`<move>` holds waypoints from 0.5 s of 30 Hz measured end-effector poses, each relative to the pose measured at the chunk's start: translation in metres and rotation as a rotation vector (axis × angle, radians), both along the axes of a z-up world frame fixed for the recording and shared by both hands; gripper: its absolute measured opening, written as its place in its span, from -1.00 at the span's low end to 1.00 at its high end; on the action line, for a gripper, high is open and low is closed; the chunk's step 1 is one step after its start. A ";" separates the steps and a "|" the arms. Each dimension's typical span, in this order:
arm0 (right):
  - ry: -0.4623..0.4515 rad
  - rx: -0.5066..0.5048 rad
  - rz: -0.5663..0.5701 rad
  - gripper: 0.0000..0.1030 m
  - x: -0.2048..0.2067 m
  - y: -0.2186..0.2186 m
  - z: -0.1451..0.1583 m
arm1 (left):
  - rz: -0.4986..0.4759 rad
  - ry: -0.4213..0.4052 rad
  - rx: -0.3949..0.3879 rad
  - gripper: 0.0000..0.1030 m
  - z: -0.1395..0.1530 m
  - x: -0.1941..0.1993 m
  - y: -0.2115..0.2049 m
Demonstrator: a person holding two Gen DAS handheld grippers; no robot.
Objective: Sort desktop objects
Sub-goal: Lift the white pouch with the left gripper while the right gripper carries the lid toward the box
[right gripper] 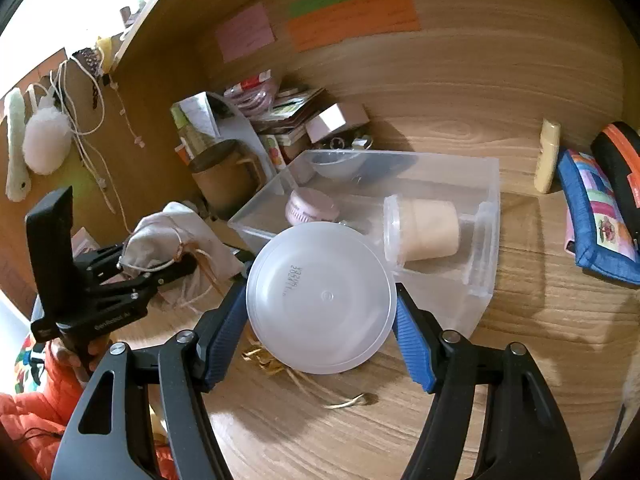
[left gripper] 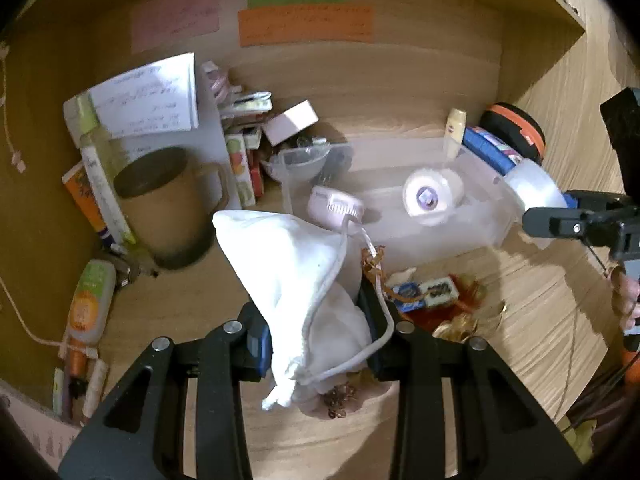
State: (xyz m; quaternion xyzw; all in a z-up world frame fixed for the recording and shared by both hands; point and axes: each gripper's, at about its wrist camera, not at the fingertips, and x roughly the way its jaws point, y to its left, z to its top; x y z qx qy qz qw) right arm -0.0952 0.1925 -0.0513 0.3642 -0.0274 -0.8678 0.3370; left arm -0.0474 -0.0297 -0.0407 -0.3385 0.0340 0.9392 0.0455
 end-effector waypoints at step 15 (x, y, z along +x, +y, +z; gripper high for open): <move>-0.017 -0.028 -0.057 0.29 -0.030 0.018 -0.003 | -0.106 0.031 -0.036 -0.31 0.021 -0.044 0.030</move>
